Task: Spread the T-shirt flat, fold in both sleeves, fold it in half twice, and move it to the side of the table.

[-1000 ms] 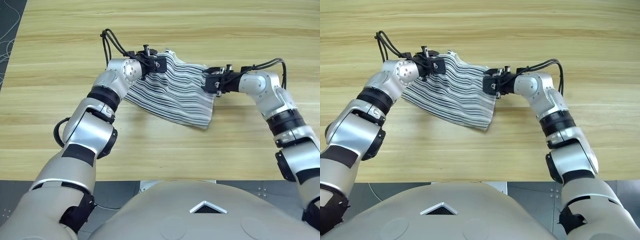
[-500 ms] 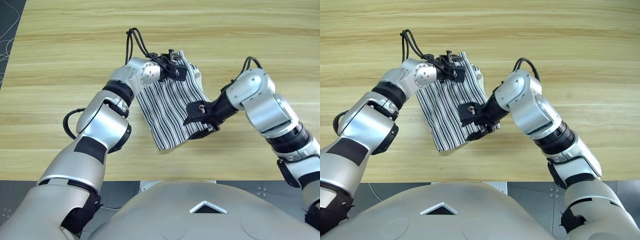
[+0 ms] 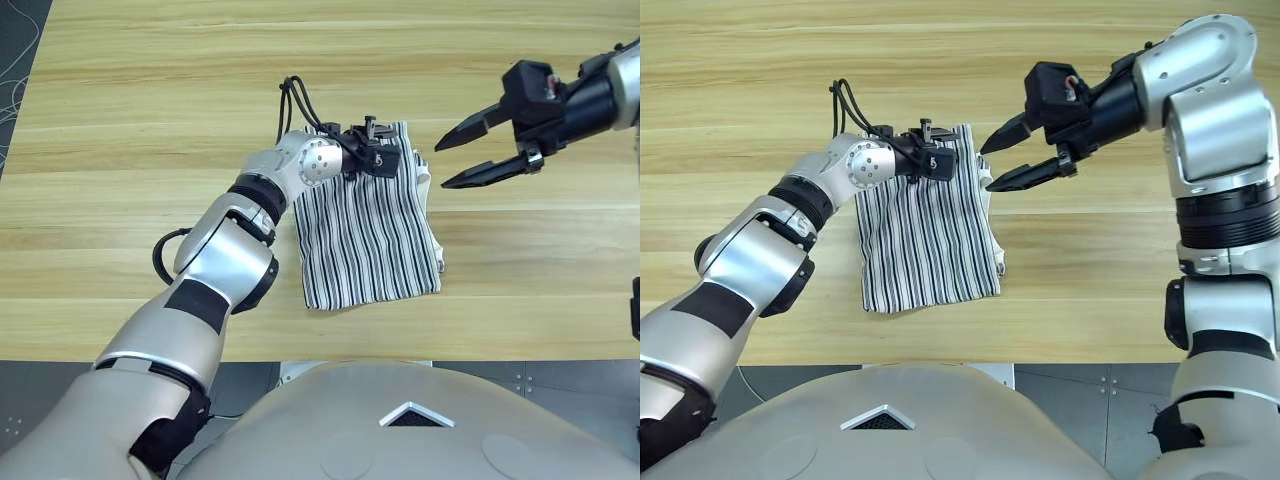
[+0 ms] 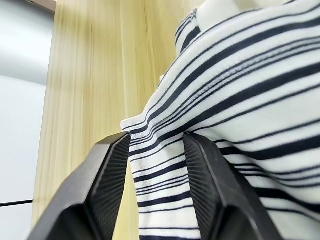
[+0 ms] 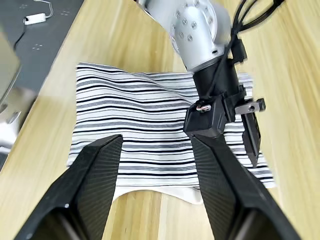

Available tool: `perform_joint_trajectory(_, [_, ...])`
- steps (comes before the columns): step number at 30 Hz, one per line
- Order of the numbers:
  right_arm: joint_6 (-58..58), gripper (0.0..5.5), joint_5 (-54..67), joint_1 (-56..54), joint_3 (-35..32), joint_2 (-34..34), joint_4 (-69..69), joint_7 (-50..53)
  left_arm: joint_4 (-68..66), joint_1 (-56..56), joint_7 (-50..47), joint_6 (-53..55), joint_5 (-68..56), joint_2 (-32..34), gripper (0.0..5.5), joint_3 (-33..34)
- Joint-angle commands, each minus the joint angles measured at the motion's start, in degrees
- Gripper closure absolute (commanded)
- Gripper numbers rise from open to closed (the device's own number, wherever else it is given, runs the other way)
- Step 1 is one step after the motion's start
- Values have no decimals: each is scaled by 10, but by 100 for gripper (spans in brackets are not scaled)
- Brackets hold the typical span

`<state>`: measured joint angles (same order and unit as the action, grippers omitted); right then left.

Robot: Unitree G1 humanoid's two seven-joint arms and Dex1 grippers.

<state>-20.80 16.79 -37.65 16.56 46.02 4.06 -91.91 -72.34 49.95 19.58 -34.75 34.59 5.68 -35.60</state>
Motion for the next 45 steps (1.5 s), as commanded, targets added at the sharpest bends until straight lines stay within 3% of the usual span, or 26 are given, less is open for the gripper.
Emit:
perform_joint_trajectory(1, [53,295,39,-18,-1,27,51,-6,-6,-32,30,-6,5,-17,351,-8])
perform_joint_trajectory(10, [118,295,37,-21,-2,-8,129,-5,17,-18,20,-18,-4,23,351,6])
perform_joint_trajectory(24, [181,295,61,11,-35,-35,167,0,255,-28,134,-51,-88,107,351,61])
perform_joint_trajectory(30, [405,295,-92,137,-34,-93,196,188,300,-115,168,-106,-177,242,351,139])
perform_joint_trajectory(34, [655,295,-249,224,-20,-63,219,310,348,-231,118,-216,-124,378,351,171])
perform_joint_trajectory(38, [833,295,-356,223,-24,-21,259,406,407,-337,83,-282,-89,471,351,195])
perform_joint_trajectory(45, [983,295,-513,185,-23,27,285,510,459,-424,73,-341,-55,514,351,197])
